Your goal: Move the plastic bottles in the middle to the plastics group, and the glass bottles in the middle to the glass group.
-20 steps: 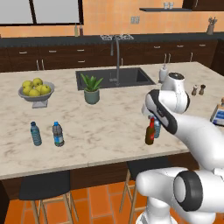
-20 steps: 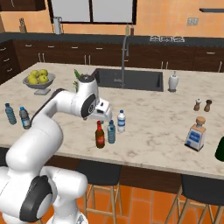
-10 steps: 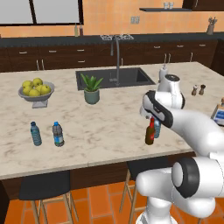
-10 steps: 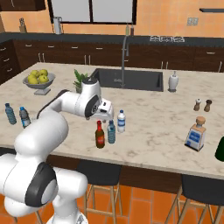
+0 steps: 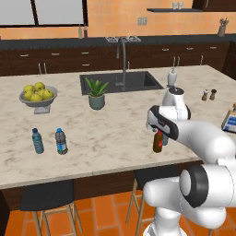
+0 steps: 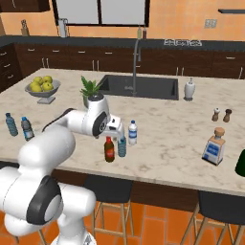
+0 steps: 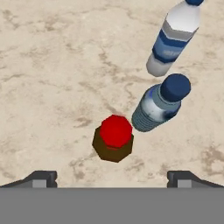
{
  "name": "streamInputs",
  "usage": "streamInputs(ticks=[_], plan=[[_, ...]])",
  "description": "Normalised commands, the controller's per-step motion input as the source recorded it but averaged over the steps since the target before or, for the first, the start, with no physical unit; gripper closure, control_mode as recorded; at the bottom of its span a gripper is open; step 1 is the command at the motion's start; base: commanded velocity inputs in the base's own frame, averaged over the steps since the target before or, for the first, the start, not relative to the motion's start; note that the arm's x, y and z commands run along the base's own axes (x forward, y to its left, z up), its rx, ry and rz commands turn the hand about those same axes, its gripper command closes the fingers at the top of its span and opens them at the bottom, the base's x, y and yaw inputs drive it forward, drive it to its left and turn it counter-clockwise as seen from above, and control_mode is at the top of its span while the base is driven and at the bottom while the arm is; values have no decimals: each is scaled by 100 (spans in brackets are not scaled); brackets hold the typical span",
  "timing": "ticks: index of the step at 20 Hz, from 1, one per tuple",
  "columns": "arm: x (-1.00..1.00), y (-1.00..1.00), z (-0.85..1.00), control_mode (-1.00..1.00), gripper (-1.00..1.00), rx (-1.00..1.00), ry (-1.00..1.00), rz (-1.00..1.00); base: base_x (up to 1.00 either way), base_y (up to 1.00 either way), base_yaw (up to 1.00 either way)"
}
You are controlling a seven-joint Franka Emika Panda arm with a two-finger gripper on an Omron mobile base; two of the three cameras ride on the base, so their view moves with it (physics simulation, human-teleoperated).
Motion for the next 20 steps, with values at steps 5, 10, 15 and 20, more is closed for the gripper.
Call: streamInputs(ticks=[5, 10, 15, 20], plan=[[14, 0, -32, -100, -100, 0, 0, 0, 0, 0, 0], [16, -4, -5, -100, -100, 0, -1, 0, 0, 0, 0], [7, -2, -10, -100, -100, 0, 0, 0, 0, 0, 0], [2, 0, -13, -100, -100, 0, 0, 0, 0, 0, 0]])
